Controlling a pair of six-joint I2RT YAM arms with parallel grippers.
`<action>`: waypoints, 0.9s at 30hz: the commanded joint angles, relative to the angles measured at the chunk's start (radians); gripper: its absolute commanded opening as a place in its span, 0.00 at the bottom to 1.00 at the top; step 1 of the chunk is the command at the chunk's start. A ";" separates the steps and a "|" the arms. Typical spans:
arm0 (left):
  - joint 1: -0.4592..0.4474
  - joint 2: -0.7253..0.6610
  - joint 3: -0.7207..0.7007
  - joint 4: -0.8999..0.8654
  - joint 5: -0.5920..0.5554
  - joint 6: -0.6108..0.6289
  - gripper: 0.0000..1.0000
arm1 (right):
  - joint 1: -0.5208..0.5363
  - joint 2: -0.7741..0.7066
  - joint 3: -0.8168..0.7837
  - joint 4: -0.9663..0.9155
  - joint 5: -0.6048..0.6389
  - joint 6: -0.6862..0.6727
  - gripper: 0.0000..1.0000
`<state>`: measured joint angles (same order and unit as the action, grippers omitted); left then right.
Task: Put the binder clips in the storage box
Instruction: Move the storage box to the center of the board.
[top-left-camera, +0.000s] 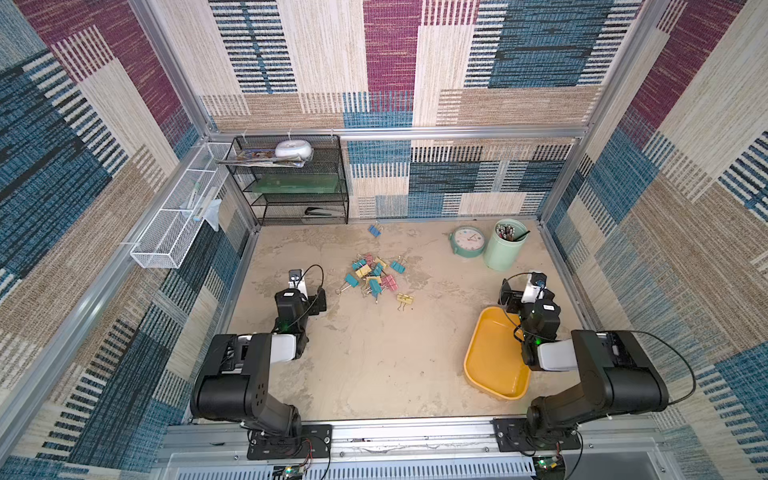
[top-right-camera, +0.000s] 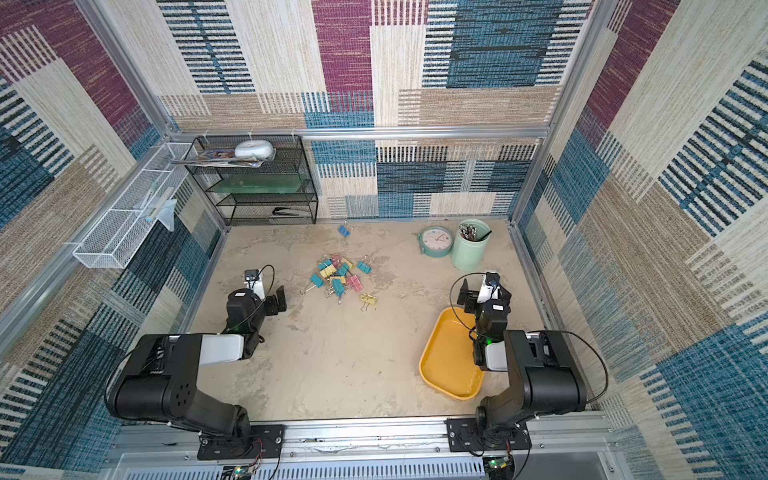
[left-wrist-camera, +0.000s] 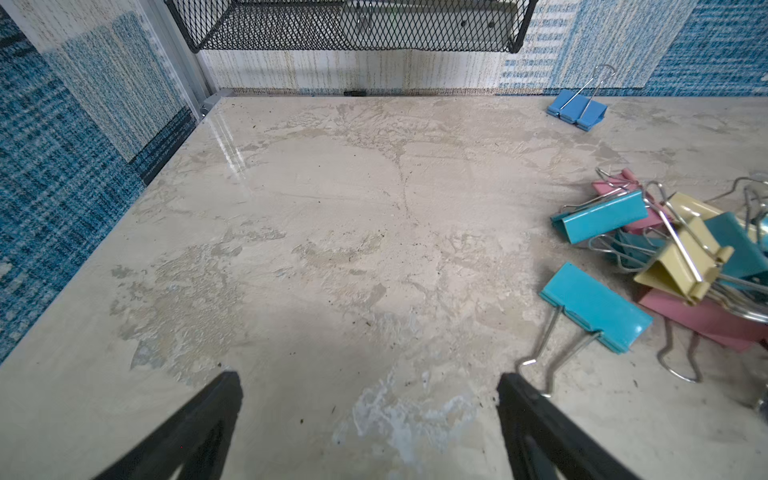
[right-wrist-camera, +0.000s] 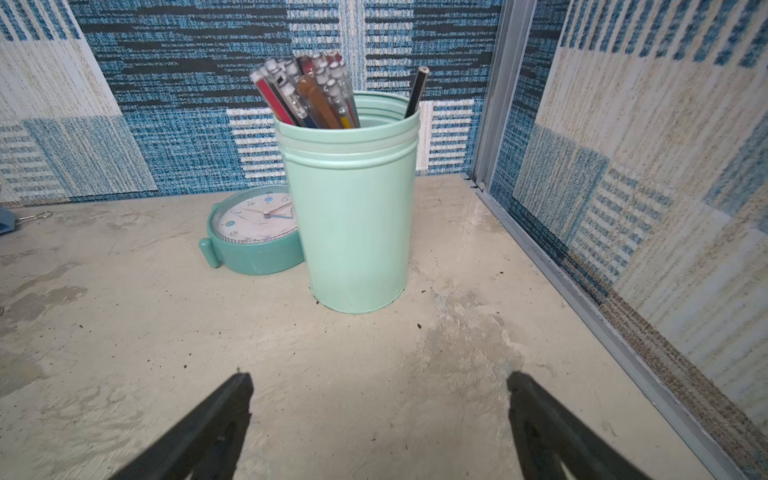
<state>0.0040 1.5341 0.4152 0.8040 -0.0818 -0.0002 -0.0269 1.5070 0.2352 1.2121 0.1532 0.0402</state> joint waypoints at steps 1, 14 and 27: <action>0.001 0.001 0.005 0.003 0.005 -0.001 1.00 | 0.002 -0.002 0.002 0.008 0.003 0.000 0.99; 0.001 0.000 0.005 0.003 0.005 -0.001 1.00 | 0.002 -0.002 0.003 0.008 0.003 0.000 0.99; -0.237 -0.443 0.012 -0.367 -0.293 -0.004 1.00 | -0.005 -0.617 0.345 -0.928 0.011 0.409 1.00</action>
<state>-0.1719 1.2171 0.3862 0.6567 -0.2375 0.0330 -0.0330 0.9459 0.5266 0.6617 0.2260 0.2882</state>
